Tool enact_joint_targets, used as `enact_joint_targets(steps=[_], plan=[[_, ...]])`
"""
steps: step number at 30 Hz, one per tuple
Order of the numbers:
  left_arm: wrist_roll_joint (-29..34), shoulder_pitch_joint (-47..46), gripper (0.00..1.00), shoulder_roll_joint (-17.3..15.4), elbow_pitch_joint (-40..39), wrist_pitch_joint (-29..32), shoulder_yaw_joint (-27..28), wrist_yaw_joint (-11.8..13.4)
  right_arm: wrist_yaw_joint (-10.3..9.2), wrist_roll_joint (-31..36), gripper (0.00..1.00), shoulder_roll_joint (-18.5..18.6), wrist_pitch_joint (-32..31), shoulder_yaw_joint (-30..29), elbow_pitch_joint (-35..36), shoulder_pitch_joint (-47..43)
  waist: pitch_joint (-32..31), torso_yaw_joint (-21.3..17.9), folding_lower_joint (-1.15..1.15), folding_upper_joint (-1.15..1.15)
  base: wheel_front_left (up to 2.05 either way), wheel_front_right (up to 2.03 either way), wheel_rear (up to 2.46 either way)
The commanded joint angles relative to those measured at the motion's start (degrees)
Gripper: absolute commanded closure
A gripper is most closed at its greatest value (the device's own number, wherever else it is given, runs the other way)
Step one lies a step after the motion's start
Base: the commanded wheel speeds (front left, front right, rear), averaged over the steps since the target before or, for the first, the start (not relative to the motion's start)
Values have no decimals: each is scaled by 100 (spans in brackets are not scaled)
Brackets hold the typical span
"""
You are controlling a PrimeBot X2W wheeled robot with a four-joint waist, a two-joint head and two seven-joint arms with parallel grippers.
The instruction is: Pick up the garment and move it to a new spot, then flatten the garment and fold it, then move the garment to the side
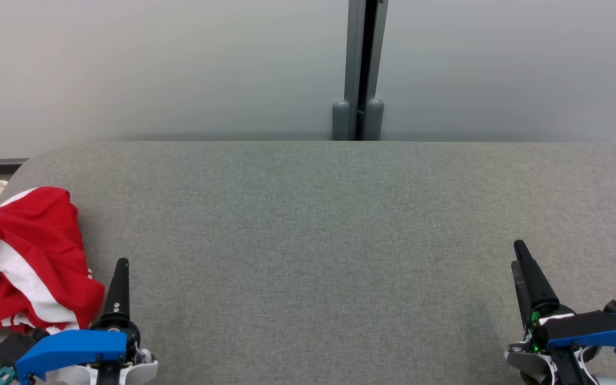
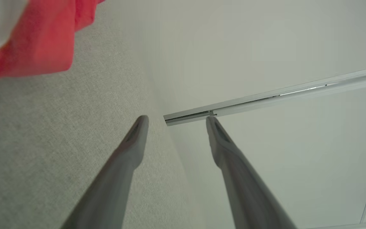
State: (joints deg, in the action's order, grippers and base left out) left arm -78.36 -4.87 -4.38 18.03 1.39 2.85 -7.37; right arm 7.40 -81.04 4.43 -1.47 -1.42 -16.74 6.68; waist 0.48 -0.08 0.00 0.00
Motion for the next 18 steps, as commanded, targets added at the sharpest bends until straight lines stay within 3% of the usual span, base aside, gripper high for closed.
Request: enact_joint_targets(steps=[1,18], plan=[[242,-191,0,-88,-48,-64,-54,-4,7,205,0,83,69,67,50,215,2,-2,0,0,0,0,0],[2128,-136,0,-208,139,-441,-245,-7,9,2058,0,224,447,298,-184,269,30,-13,0,0,0,0,0]])
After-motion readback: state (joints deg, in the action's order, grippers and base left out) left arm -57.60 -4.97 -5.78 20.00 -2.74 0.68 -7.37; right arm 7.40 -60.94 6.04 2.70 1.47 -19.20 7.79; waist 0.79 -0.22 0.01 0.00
